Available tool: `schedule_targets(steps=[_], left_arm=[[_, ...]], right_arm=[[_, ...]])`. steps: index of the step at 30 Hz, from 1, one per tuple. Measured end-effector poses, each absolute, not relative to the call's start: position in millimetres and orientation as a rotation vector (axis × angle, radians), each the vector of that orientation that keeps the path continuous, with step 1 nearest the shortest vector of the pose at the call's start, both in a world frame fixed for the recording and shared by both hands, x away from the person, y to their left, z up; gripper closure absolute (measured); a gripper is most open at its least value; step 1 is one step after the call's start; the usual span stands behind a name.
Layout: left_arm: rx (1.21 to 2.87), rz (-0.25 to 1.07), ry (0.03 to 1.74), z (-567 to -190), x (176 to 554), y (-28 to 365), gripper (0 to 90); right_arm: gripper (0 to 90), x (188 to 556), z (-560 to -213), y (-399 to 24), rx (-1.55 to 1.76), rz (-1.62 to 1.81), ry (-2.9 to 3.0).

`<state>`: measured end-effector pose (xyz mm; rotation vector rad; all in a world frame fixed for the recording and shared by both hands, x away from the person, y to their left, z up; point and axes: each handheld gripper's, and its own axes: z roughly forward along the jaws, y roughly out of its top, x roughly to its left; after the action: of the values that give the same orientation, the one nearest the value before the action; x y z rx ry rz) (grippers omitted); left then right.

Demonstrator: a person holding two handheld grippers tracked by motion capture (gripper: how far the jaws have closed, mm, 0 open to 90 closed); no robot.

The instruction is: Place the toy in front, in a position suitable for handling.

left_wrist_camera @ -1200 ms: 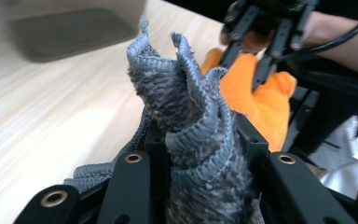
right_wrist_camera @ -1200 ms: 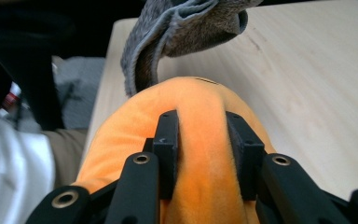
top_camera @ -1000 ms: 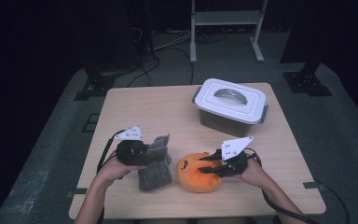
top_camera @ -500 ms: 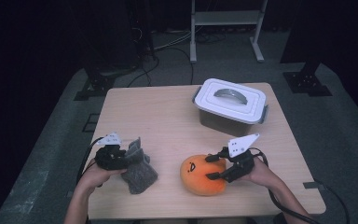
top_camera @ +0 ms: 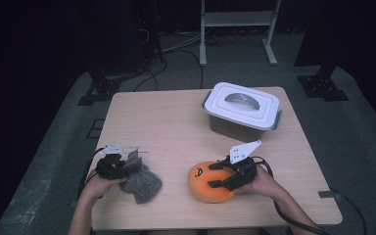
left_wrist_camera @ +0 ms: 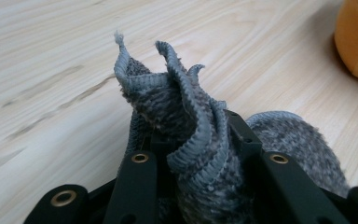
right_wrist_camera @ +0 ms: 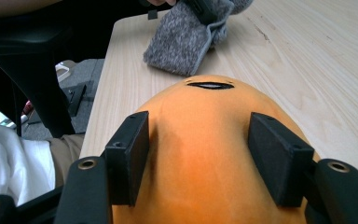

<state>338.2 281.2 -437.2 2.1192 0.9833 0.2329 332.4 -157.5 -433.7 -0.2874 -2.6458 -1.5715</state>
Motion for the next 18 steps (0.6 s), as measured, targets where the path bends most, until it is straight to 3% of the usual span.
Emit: schedule_targets(steps=[7, 14, 18], left_arm=[[2.048, 0.260, 0.926, -419, 329, 294, 67.8], [2.024, 0.345, 0.873, -418, 329, 290, 47.7], [2.006, 0.406, 0.871, -411, 331, 291, 42.6]], right_arm=[[37.6, 332, -435, -157, -0.289, -1.592, -2.639], [37.2, 332, -435, -158, -0.288, -1.600, -2.639], [37.0, 332, -435, -158, -0.290, -1.603, -2.636]])
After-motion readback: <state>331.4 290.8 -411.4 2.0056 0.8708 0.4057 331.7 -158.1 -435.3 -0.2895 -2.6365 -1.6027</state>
